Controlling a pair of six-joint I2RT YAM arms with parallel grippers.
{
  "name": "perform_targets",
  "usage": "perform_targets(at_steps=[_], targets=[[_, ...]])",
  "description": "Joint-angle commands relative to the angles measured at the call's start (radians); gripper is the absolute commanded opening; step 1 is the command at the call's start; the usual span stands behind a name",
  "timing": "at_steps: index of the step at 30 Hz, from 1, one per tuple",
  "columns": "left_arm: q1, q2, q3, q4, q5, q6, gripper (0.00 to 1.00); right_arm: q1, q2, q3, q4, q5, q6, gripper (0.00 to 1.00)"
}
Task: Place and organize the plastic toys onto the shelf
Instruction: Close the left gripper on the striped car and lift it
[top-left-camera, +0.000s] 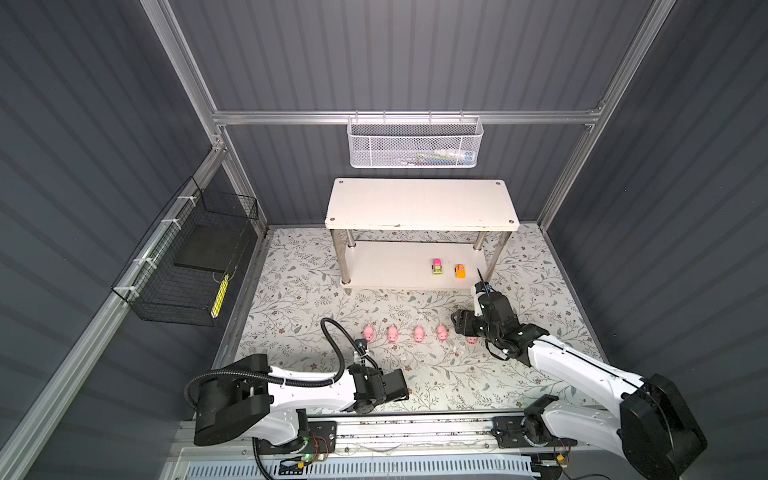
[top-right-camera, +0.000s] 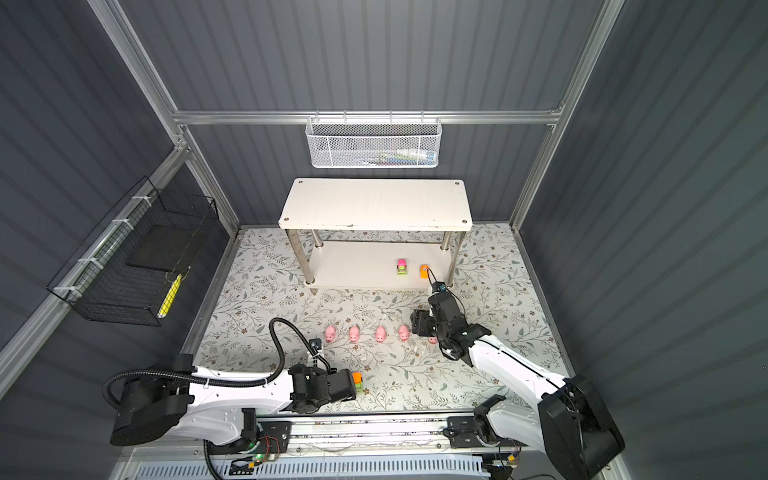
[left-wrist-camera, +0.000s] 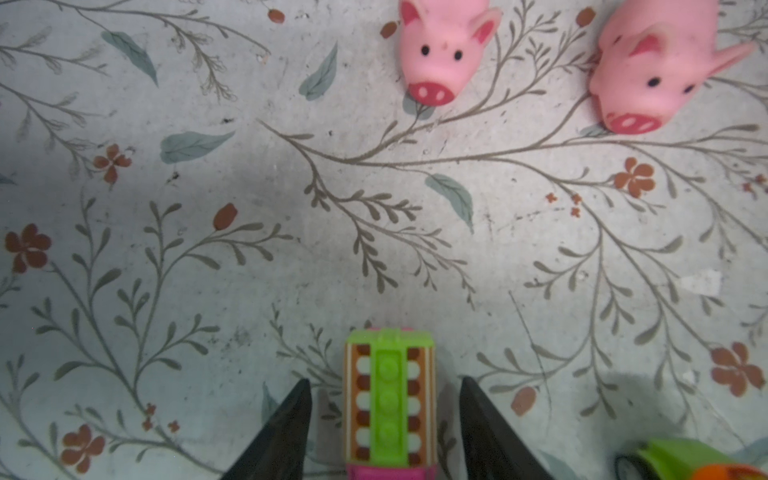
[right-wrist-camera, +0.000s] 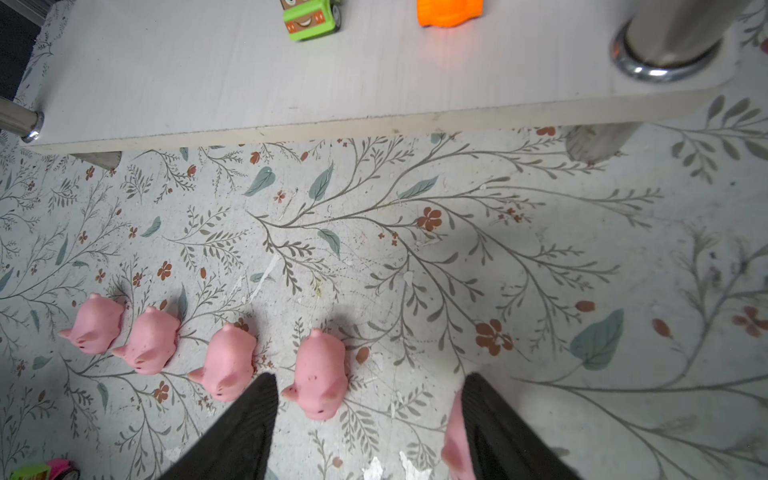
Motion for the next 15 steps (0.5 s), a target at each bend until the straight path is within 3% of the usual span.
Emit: perform_targets(at_steps=[1, 15], targets=[[-0.006, -0.006, -0.009, -0.015, 0.003, -0.024, 0.5, -0.007, -0.001, -0.013, 0.013, -0.007, -0.006, 0.72], [-0.006, 0.016, 0.012, -0.027, -0.003, -0.014, 0.31, -0.016, 0.009, -0.01, 0.028, -0.028, -0.011, 0.72]])
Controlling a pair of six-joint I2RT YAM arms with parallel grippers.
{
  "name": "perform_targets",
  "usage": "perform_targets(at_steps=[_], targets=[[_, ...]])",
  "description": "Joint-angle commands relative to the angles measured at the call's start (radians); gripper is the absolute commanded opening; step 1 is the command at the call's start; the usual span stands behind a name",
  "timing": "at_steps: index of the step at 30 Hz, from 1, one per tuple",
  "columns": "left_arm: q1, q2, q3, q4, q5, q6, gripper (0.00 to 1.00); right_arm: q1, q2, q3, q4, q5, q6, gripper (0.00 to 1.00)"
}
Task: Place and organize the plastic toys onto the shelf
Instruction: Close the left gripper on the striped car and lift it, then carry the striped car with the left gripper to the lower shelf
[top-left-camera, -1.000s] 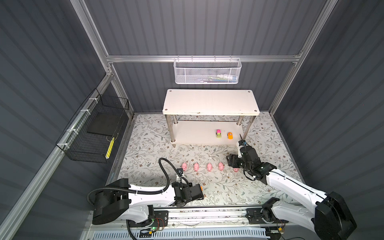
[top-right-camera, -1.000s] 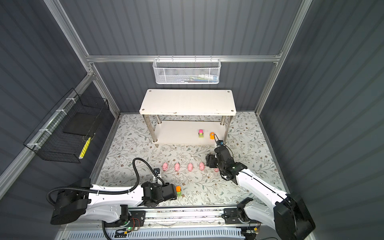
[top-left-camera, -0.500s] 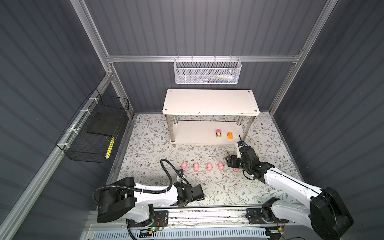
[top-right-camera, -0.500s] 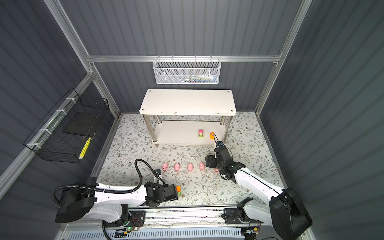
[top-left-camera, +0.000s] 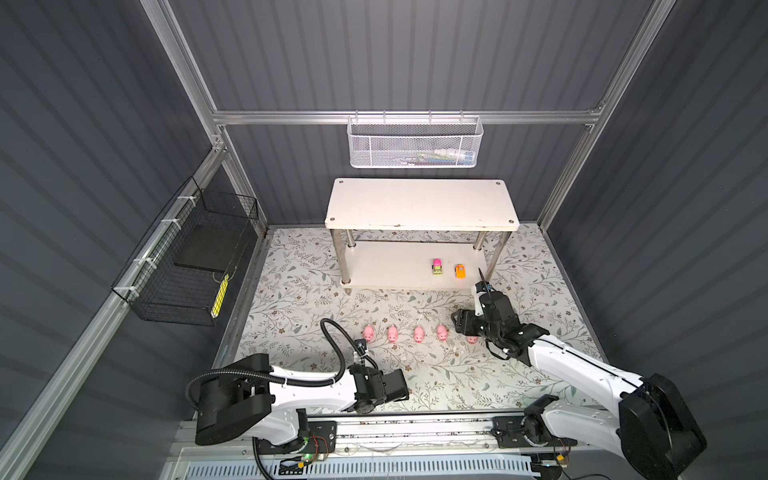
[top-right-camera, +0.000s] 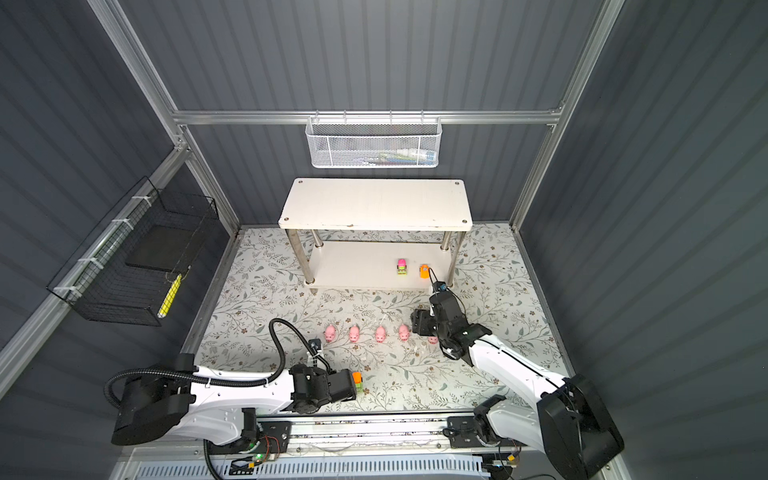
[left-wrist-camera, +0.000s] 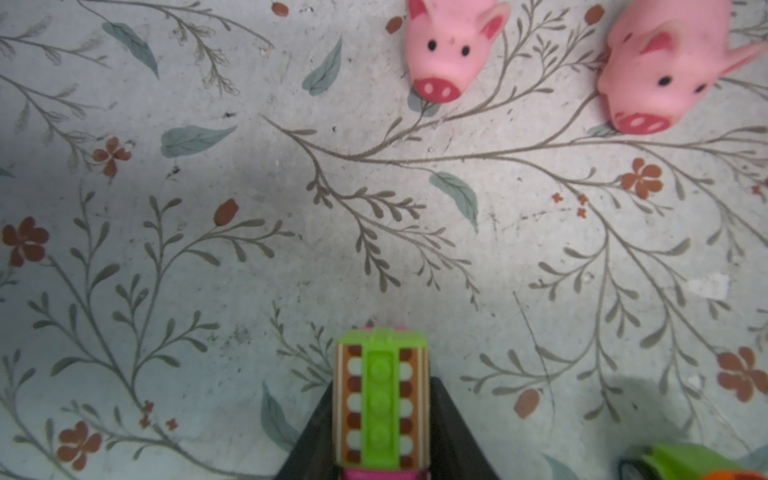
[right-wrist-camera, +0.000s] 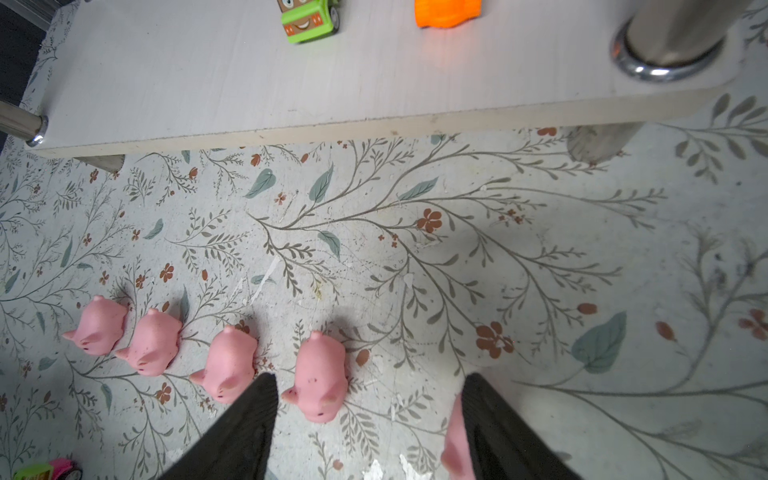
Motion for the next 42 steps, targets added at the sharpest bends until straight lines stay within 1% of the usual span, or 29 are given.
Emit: perform_targets(at_steps=[1, 6, 9, 16, 22, 26, 28, 30, 34, 38, 40, 42], targets=[[-0.006, 0.008, 0.016, -0.029, -0.005, -0.003, 0.3, -0.006, 0.005, -0.011, 0.017, -0.015, -0.01, 0.72], [-0.006, 0.007, 0.041, -0.067, -0.017, 0.005, 0.28, -0.009, 0.017, -0.007, 0.025, -0.024, -0.008, 0.72], [-0.007, 0.004, 0.06, -0.096, -0.023, 0.008, 0.24, -0.01, 0.022, 0.0, 0.025, -0.027, -0.013, 0.72], [-0.008, -0.03, 0.156, -0.23, -0.061, 0.039, 0.26, -0.016, 0.017, 0.005, 0.025, -0.028, -0.014, 0.72], [-0.005, -0.068, 0.285, -0.361, -0.151, 0.096, 0.28, -0.02, -0.006, 0.008, 0.019, -0.027, -0.013, 0.72], [0.016, -0.07, 0.365, -0.372, -0.188, 0.168, 0.28, -0.023, -0.023, 0.012, 0.011, -0.021, -0.017, 0.72], [0.039, -0.064, 0.393, -0.351, -0.196, 0.216, 0.29, -0.023, -0.034, 0.014, 0.004, -0.017, -0.02, 0.72], [0.073, -0.059, 0.405, -0.292, -0.186, 0.292, 0.29, -0.024, -0.039, 0.016, -0.002, -0.012, -0.021, 0.72], [0.165, -0.044, 0.406, -0.127, -0.148, 0.458, 0.3, -0.029, -0.099, 0.02, -0.031, 0.015, -0.034, 0.72], [0.256, 0.025, 0.436, 0.035, -0.118, 0.617, 0.31, -0.044, -0.145, 0.016, -0.061, 0.046, -0.047, 0.73], [0.306, 0.068, 0.448, 0.113, -0.07, 0.678, 0.31, -0.053, -0.168, 0.015, -0.078, 0.056, -0.05, 0.73], [0.335, 0.109, 0.456, 0.202, -0.035, 0.741, 0.32, -0.063, -0.194, 0.01, -0.094, 0.064, -0.05, 0.73]])
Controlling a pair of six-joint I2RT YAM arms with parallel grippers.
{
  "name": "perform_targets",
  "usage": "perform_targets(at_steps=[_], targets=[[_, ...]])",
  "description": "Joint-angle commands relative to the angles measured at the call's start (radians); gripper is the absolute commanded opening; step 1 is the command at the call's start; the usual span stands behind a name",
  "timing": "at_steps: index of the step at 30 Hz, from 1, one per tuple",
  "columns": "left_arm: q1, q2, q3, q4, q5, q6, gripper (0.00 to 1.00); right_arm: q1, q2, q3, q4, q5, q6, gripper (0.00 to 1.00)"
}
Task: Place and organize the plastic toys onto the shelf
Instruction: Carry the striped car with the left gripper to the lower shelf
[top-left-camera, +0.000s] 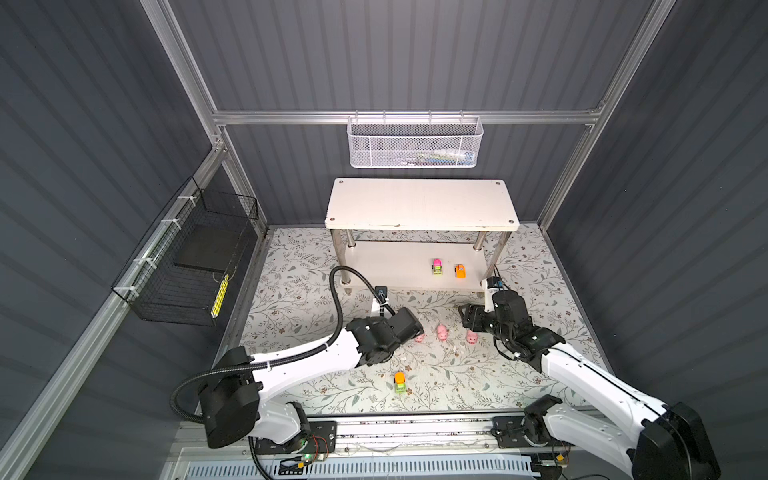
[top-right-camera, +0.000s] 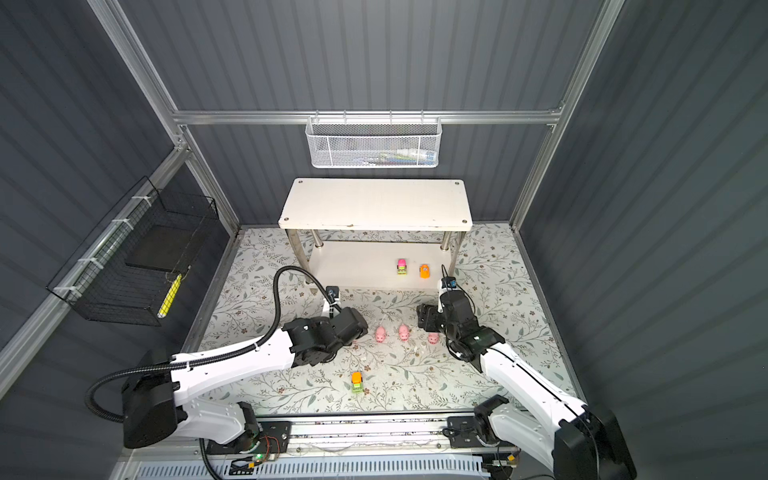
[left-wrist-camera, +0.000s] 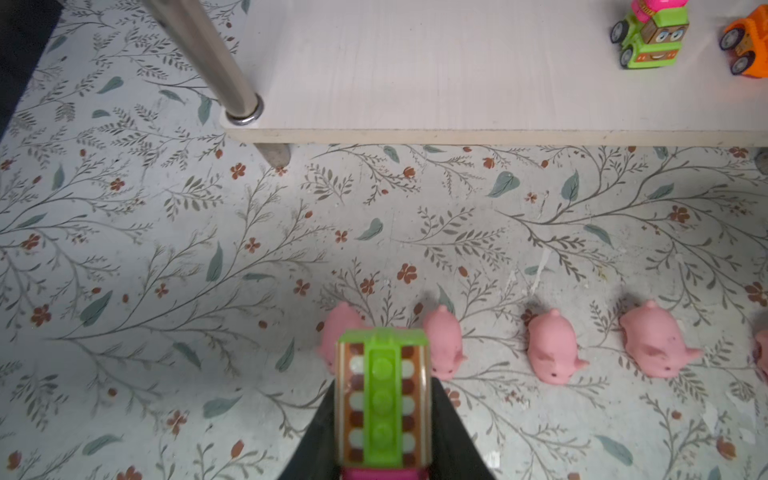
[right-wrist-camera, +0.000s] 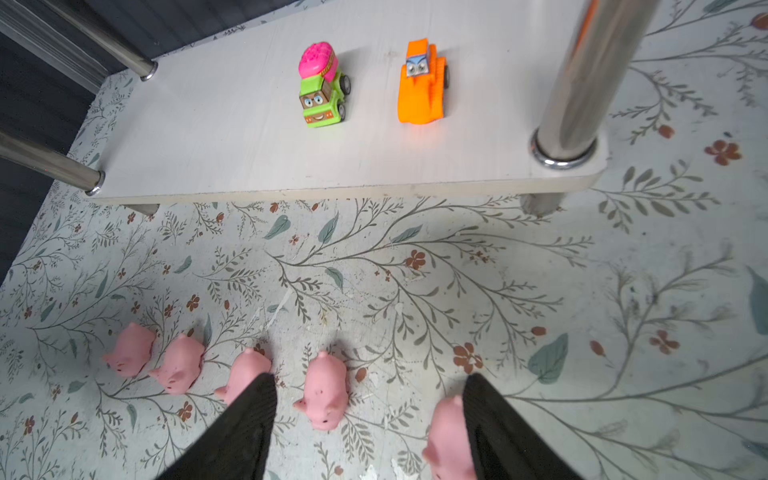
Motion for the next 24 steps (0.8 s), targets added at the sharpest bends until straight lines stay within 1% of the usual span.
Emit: perform_targets(at_steps=[1, 5, 9, 11, 16, 20, 24], targets=[[0.048, 0.071, 0.046, 0.185, 0.073, 0.178, 0.32, -0.017, -0.044, 0.005, -0.05, 0.04, -0.022, 0.73], [0.089, 0.193, 0.126, 0.239, 0.106, 0.264, 0.33, -0.036, -0.085, -0.007, -0.072, 0.061, -0.024, 0.73], [0.133, 0.281, 0.19, 0.3, 0.155, 0.314, 0.32, -0.053, -0.09, -0.012, -0.076, 0.063, -0.026, 0.73], [0.147, 0.323, 0.229, 0.315, 0.158, 0.345, 0.32, -0.061, -0.09, -0.013, -0.078, 0.062, -0.027, 0.73], [0.179, 0.393, 0.307, 0.35, 0.172, 0.392, 0.32, -0.082, -0.086, -0.017, -0.076, 0.056, -0.029, 0.73], [0.215, 0.45, 0.365, 0.371, 0.221, 0.404, 0.31, -0.093, -0.08, -0.011, -0.074, 0.047, -0.031, 0.73], [0.237, 0.495, 0.394, 0.398, 0.238, 0.424, 0.31, -0.099, -0.072, -0.007, -0.074, 0.044, -0.032, 0.73]])
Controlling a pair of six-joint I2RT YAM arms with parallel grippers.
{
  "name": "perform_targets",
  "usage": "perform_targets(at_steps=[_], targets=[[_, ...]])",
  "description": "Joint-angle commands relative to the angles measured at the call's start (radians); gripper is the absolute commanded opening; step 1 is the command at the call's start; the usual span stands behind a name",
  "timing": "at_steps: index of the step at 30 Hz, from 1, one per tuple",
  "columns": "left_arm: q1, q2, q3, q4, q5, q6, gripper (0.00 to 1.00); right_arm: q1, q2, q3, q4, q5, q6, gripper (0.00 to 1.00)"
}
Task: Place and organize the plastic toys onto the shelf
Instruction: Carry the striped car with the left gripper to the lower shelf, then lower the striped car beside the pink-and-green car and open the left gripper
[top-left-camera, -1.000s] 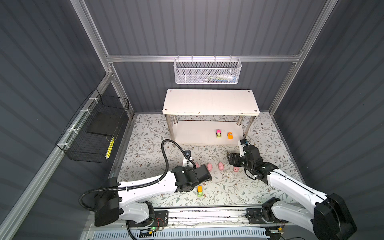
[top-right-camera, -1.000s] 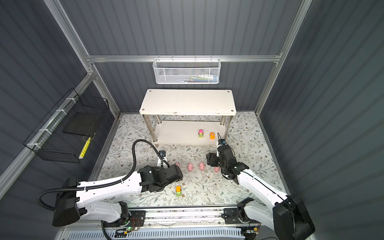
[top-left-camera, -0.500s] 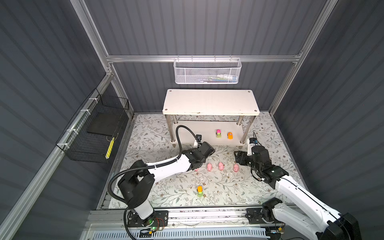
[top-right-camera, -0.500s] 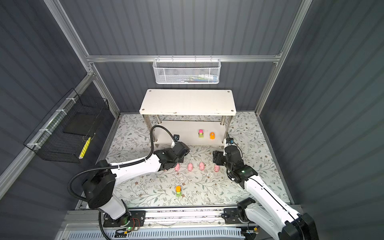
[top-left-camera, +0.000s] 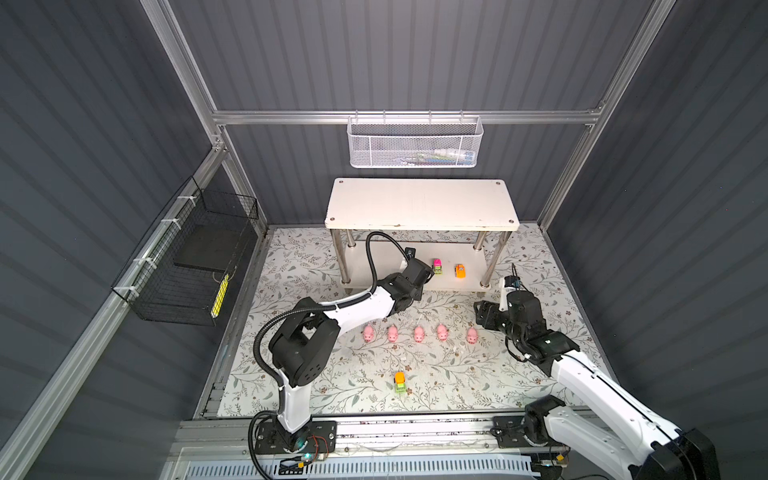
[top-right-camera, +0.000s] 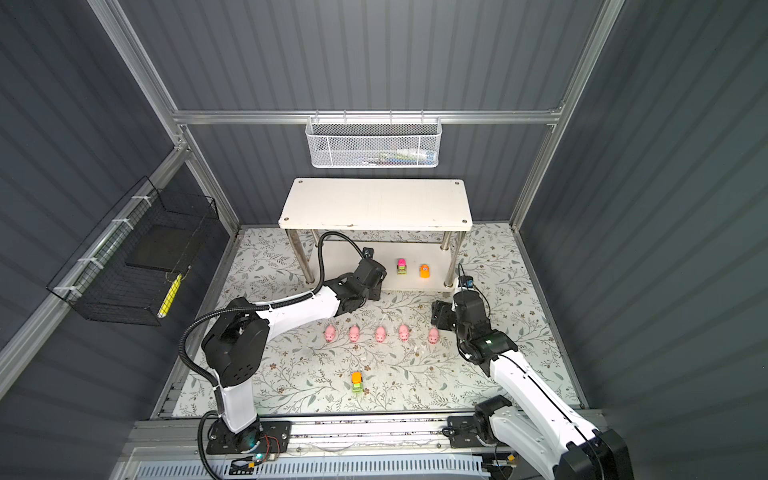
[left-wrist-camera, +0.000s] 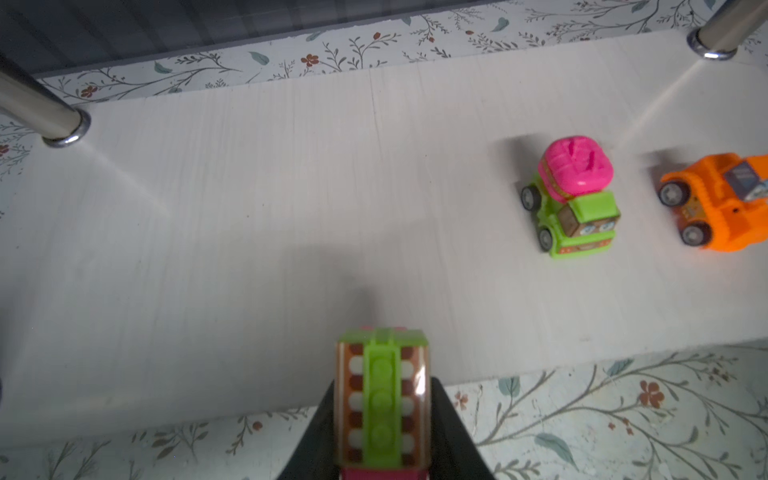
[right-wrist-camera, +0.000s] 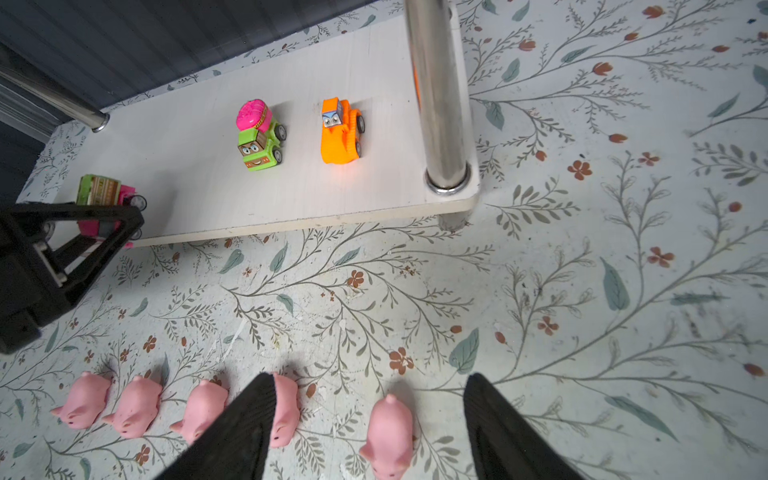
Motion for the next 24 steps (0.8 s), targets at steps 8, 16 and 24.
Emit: perform_targets(at_steps=[8, 16, 24], targets=[[0.059, 0.123, 0.145, 0.06, 0.072, 0.048, 0.31, -0.014, 0.022, 0.007, -0.007, -0.008, -0.012, 0.73], [0.09, 0.184, 0.2, 0.071, 0.108, 0.046, 0.31, -0.018, 0.034, 0.014, -0.009, -0.01, -0.007, 0.73], [0.104, 0.216, 0.231, 0.067, 0.13, 0.048, 0.31, -0.023, 0.055, 0.025, -0.003, -0.013, -0.007, 0.73]])
